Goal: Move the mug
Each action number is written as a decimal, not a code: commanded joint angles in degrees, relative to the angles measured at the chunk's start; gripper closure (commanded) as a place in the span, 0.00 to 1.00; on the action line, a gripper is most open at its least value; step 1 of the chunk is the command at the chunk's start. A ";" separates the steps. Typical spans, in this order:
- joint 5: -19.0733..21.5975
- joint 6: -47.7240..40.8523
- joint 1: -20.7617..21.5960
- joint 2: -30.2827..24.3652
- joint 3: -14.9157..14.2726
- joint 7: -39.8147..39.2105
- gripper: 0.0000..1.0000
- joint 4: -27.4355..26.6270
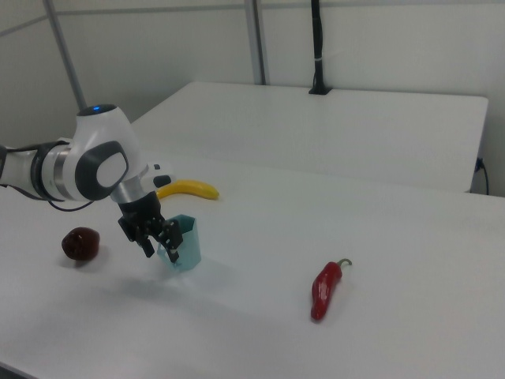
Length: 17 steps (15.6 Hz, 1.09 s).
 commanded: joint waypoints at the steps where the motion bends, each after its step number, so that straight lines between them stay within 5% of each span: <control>1: -0.59 -11.23 2.09 -0.54 -0.51 -0.57 0.17 6.64; 4: -0.06 -23.36 2.88 -0.71 -0.42 -0.39 0.00 17.08; 10: 1.87 -35.95 2.18 -1.06 -1.12 0.22 0.00 30.98; 17: 3.72 -41.06 0.60 -2.12 -1.48 -0.04 0.00 34.52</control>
